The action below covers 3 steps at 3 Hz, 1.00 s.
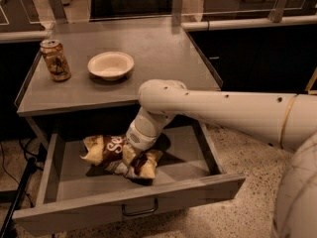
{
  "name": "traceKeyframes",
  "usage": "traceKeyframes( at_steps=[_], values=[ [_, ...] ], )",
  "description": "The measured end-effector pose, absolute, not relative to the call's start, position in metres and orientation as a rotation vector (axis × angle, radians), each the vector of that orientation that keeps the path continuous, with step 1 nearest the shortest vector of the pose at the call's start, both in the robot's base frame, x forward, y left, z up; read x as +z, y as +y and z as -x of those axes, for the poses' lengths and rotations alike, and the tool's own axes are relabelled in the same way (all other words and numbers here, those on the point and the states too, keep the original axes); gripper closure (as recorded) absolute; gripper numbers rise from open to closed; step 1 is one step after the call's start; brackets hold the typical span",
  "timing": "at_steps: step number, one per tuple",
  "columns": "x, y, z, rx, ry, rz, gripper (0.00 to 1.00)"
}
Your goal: Pick brown chip bag from top drawer and place on counter
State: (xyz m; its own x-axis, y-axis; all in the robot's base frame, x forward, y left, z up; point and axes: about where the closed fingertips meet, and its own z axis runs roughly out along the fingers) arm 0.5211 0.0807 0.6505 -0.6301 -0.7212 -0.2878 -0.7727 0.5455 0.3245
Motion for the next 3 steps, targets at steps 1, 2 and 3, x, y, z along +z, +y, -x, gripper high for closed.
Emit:
traceKeyframes(
  at_steps=[1,2,3],
  values=[
    [0.683,0.062,-0.519,0.724,2.611,1.295,1.0],
    [0.718,0.039,-0.522,0.74,2.577,1.298,1.0],
    [0.748,0.017,-0.527,0.718,2.556,1.298,1.0]
  ],
)
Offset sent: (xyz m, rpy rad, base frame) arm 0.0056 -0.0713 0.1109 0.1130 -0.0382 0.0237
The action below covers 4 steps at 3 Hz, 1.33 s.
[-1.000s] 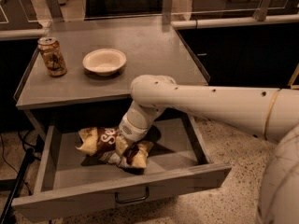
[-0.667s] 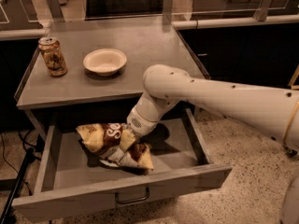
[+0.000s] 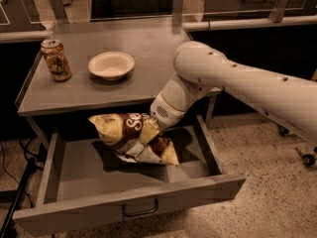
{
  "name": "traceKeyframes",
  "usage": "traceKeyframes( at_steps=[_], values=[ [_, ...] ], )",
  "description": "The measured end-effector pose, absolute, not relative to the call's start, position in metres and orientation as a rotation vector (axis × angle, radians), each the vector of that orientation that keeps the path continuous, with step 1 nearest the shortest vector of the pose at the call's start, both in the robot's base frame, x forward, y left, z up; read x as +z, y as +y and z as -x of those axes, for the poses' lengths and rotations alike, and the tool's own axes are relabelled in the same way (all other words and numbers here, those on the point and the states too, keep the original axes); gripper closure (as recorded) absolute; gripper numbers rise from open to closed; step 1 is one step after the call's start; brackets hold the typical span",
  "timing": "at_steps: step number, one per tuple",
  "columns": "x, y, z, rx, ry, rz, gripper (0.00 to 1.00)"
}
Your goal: Pick brown chip bag from top drawer and place on counter
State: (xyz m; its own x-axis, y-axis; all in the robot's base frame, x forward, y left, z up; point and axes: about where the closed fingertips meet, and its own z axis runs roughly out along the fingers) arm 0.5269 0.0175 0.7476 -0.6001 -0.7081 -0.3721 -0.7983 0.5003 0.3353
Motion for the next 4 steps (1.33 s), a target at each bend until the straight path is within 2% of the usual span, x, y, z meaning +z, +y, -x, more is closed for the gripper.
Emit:
traceKeyframes(
  at_steps=[2,4],
  values=[
    [0.793,-0.043,-0.514,0.68,2.629,1.239,1.0],
    [0.826,-0.118,-0.481,0.564,2.726,1.031,1.0]
  ],
)
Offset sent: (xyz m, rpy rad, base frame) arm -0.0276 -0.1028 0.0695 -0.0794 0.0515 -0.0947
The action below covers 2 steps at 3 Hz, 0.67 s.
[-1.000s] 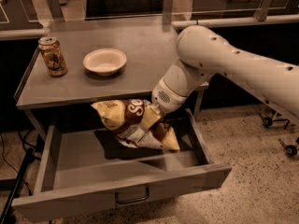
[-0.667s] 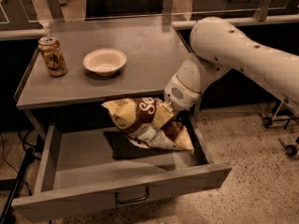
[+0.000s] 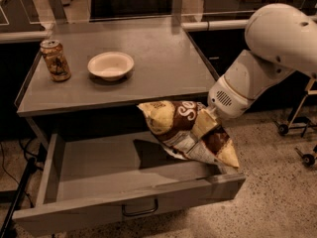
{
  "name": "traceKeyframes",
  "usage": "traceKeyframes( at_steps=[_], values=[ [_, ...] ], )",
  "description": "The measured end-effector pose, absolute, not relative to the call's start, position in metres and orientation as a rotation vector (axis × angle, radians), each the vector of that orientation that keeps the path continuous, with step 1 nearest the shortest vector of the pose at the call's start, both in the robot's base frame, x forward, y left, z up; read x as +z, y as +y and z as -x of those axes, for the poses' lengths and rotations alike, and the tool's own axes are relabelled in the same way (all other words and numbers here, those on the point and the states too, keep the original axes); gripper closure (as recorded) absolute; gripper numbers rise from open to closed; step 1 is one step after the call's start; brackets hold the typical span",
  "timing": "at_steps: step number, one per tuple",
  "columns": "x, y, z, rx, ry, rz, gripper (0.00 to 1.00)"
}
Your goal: Pick brown chip bag from top drawer and place on counter
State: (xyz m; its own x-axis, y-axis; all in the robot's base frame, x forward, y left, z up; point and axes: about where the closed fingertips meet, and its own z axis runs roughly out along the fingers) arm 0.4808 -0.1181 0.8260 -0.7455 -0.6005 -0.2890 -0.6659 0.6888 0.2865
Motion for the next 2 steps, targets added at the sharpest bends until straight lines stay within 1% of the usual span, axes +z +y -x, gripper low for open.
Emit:
traceKeyframes(
  at_steps=[2],
  values=[
    [0.8224,-0.1106,-0.4823,0.579,2.721,1.044,1.0]
  ],
)
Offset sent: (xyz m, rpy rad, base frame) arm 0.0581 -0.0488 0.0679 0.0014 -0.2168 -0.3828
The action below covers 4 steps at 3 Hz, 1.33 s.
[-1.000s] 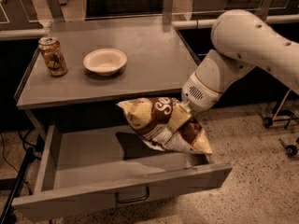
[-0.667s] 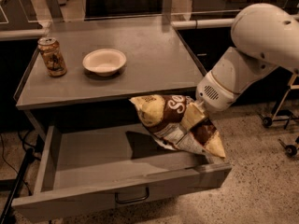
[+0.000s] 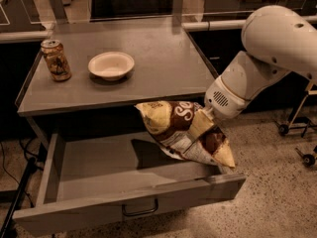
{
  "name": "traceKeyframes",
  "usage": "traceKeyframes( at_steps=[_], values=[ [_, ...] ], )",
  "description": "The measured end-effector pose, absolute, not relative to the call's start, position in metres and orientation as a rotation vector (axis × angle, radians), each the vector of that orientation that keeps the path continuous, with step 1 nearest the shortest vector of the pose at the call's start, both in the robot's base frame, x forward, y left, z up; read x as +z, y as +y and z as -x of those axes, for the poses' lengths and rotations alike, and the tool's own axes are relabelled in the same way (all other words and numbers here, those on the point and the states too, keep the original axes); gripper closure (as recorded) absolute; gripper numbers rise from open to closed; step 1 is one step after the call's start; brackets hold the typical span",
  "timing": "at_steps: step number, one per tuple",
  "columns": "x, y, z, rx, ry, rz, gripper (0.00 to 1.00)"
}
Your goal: Pick brown chip bag from top drawer and place on counter
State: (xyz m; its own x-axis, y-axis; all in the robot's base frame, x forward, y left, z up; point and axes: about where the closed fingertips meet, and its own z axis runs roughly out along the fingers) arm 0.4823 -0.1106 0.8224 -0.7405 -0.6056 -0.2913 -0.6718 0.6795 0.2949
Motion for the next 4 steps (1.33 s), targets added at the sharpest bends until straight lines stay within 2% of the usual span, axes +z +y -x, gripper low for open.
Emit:
traceKeyframes(
  at_steps=[2,3,4],
  values=[
    [0.912,-0.168,-0.528,0.369,2.617,0.688,1.0],
    [0.917,-0.169,-0.53,0.367,2.608,0.682,1.0],
    [0.906,-0.148,-0.531,0.406,2.63,0.729,1.0]
  ],
)
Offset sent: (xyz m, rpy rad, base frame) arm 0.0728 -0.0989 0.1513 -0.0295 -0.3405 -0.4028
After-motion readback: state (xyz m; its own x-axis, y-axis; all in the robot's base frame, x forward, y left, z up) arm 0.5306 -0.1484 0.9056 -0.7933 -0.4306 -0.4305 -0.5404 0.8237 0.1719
